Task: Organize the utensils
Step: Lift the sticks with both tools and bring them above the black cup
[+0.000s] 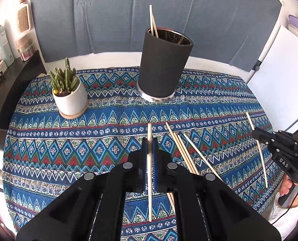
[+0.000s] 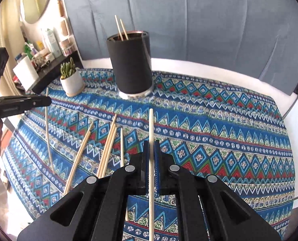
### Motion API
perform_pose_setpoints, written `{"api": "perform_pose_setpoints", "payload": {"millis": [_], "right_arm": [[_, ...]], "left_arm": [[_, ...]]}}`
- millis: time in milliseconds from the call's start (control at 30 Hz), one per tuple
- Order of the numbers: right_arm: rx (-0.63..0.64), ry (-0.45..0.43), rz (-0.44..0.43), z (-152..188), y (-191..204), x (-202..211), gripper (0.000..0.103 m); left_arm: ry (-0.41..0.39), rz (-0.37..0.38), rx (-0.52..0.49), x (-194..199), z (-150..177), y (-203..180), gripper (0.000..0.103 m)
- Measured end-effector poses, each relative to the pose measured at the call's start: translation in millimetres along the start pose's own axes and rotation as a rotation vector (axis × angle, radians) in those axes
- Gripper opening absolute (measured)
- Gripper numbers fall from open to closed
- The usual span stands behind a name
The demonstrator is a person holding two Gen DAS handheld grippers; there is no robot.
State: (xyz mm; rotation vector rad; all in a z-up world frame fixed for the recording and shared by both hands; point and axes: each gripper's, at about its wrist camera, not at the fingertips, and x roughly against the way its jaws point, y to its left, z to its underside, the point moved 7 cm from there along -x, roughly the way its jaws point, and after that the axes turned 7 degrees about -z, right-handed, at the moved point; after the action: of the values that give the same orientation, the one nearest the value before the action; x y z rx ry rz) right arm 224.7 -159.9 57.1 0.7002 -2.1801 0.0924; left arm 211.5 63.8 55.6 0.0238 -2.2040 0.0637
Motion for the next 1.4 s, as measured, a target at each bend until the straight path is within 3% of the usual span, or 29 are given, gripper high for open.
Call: {"api": "perform_pose_setpoints", "payload": {"millis": [267,633,1167,1300,1400], "right_arm": [[0.018,-0.1,-0.013,-45.8,11.6,33.1,0.005],[0.05,-0.196,-0.022,-111.9,26.4,42.4,0.005],[0.028,-0.266,-0.056,-230.5,22.1,16.7,0.005],[0.011,-0.297,-0.108,-254.8,23.7,4.5,0.005],[-0.005,-0.368,-0.157,-272.1,26.0,1.6,0.005]], "left_arm": [[-0.102,0.029,0.004,32.1,-41.8,-2.9,0.005],[-0.182,0.06,0.001,49.4,-102.3,-8.3,0.005],[-0.291,-0.032,-0.039,73.4,-201.3,-17.4,0.005],[-0.316,-0.038,-0.072,78.9,-219.4,-27.3,0.005],[-0.336,-0.041,-0.1,81.1,-228.8,-36.2,0.005]]}}
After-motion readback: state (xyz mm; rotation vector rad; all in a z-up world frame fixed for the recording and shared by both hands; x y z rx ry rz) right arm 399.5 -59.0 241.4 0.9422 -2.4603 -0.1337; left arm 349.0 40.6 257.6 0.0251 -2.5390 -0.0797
